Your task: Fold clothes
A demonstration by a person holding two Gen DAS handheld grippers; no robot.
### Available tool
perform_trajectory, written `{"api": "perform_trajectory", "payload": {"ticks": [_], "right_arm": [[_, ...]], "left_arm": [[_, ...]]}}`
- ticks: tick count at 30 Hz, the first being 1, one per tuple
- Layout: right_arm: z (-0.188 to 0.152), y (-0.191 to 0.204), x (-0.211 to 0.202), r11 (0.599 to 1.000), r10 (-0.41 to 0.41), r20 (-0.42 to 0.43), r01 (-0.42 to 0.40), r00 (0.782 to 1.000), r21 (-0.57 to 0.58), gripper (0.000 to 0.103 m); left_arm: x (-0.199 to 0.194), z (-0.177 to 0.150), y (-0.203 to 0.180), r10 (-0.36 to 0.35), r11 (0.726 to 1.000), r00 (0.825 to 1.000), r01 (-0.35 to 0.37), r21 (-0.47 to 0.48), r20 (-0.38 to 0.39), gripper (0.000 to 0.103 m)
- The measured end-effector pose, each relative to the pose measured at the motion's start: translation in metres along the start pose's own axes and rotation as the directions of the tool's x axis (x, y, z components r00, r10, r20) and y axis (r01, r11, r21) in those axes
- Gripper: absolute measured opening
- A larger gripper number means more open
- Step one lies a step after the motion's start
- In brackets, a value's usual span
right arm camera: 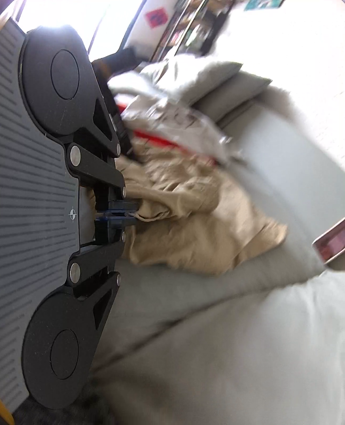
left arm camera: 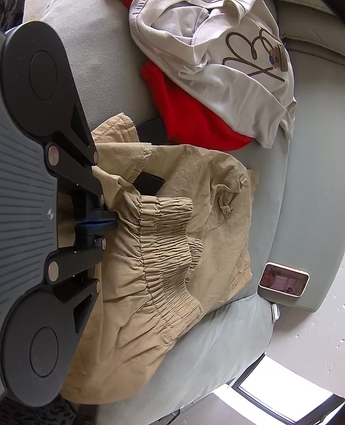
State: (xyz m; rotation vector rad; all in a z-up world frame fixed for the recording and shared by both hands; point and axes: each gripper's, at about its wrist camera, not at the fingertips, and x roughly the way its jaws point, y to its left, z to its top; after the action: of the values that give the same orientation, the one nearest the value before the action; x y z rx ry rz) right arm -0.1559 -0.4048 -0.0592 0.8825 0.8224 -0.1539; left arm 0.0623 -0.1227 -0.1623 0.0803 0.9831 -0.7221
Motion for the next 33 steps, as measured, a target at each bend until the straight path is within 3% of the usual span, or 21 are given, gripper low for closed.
{"api": "perform_trajectory", "payload": {"ticks": [4, 8, 11, 16, 18, 19, 20, 21, 23, 25, 26, 29, 31, 33], "right_arm": [[-0.001, -0.021, -0.009, 0.985, -0.174, 0.019, 0.174, 0.985, 0.020, 0.000], [0.004, -0.027, -0.024, 0.996, -0.044, 0.062, 0.039, 0.997, 0.083, 0.009], [0.006, 0.002, -0.019, 0.999, 0.019, 0.082, -0.015, 0.996, -0.042, 0.010], [0.010, 0.050, 0.018, 0.972, 0.086, 0.025, -0.078, 0.996, -0.223, 0.029], [0.009, 0.050, 0.028, 0.968, 0.003, 0.029, 0.004, 1.000, -0.252, 0.022], [0.008, 0.049, 0.033, 0.963, -0.045, 0.034, 0.053, 0.998, -0.264, 0.010], [0.010, 0.043, 0.037, 0.964, -0.097, 0.038, 0.103, 0.995, -0.245, 0.004], [0.012, 0.036, 0.042, 0.965, -0.149, 0.040, 0.154, 0.988, -0.212, 0.001], [0.016, 0.021, 0.037, 0.978, -0.156, 0.030, 0.159, 0.987, -0.136, 0.001], [0.020, 0.018, 0.025, 0.974, -0.190, 0.032, 0.192, 0.981, -0.121, 0.016], [0.023, 0.021, 0.016, 0.972, -0.190, 0.049, 0.195, 0.981, -0.134, 0.016], [0.031, 0.037, -0.008, 0.966, -0.149, 0.111, 0.169, 0.983, -0.195, 0.022], [0.040, 0.057, -0.012, 0.955, -0.104, 0.160, 0.143, 0.982, -0.260, 0.043], [0.047, 0.082, -0.009, 0.932, -0.054, 0.199, 0.121, 0.978, -0.341, 0.044]], "left_arm": [[0.000, 0.000, 0.001, -0.001, 1.000, 1.000, 0.001, -0.003, 0.001, 0.012], [0.000, 0.000, -0.002, 0.008, 1.000, 1.000, -0.008, 0.006, 0.002, 0.012], [0.000, 0.000, -0.003, 0.016, 1.000, 1.000, -0.016, 0.011, 0.002, 0.012], [-0.001, -0.001, -0.004, 0.019, 1.000, 1.000, -0.019, 0.010, 0.008, 0.012], [-0.003, -0.001, -0.005, 0.022, 1.000, 1.000, -0.023, 0.019, 0.013, 0.011], [-0.005, -0.002, -0.005, 0.023, 0.999, 1.000, -0.024, 0.024, 0.016, 0.011], [-0.006, -0.002, -0.005, 0.022, 0.999, 1.000, -0.022, 0.025, 0.019, 0.011], [-0.007, -0.002, -0.005, 0.019, 1.000, 1.000, -0.020, 0.025, 0.021, 0.011], [-0.013, -0.002, -0.005, 0.013, 1.000, 1.000, -0.013, 0.024, 0.027, 0.010], [-0.025, -0.002, -0.006, -0.012, 1.000, 0.999, 0.011, 0.026, 0.046, 0.010], [-0.034, -0.001, -0.007, -0.036, 0.999, 0.997, 0.034, 0.030, 0.063, 0.013], [-0.043, 0.008, -0.013, -0.064, 0.996, 0.993, 0.058, 0.070, 0.098, 0.030], [-0.039, 0.016, -0.017, -0.067, 0.994, 0.992, 0.057, 0.097, 0.105, 0.030], [-0.035, 0.024, -0.021, -0.070, 0.991, 0.991, 0.056, 0.124, 0.112, 0.031]]}}
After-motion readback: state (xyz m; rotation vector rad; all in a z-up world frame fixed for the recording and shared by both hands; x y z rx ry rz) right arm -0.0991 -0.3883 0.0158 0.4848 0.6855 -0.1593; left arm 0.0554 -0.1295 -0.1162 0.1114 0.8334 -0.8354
